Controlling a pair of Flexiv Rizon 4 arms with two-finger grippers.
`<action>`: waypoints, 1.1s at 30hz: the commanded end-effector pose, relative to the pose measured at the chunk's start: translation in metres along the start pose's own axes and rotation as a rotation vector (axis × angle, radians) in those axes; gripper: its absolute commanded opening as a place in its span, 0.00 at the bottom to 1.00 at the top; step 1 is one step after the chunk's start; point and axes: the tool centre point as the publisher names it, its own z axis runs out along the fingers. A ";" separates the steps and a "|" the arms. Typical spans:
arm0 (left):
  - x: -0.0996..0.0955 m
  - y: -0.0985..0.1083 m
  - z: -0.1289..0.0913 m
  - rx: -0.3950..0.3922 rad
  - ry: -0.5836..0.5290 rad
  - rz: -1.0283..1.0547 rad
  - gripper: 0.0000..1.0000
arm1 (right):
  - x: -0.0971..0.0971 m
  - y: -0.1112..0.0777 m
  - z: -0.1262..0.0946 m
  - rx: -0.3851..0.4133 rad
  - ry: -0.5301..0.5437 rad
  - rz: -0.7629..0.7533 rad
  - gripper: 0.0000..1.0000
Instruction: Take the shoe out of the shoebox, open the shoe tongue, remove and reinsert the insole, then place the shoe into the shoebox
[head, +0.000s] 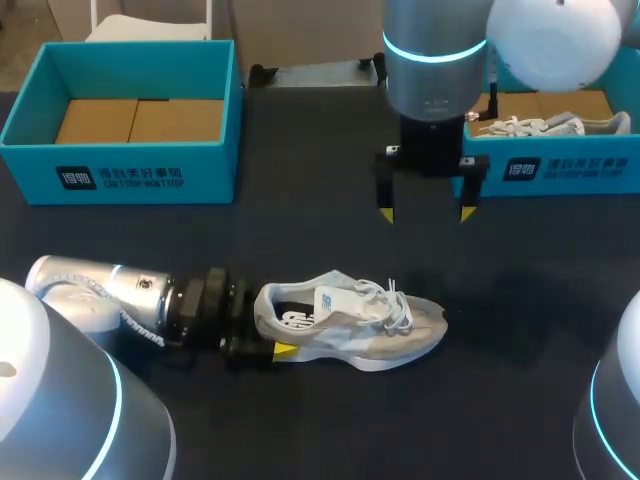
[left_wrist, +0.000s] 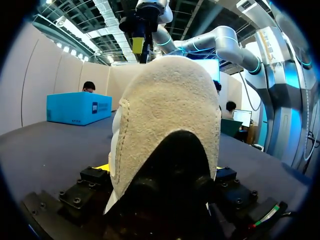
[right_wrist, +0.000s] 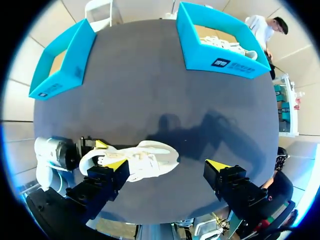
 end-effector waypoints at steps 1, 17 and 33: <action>0.001 0.000 0.000 0.001 -0.003 0.001 0.00 | 0.020 -0.011 0.011 -0.022 -0.013 -0.001 1.00; 0.001 0.000 0.000 0.001 -0.003 0.001 0.00 | 0.066 -0.052 0.023 -0.028 -0.039 -0.032 1.00; 0.001 0.000 0.000 0.001 -0.003 0.001 0.00 | 0.119 -0.074 0.039 -0.050 -0.197 0.010 1.00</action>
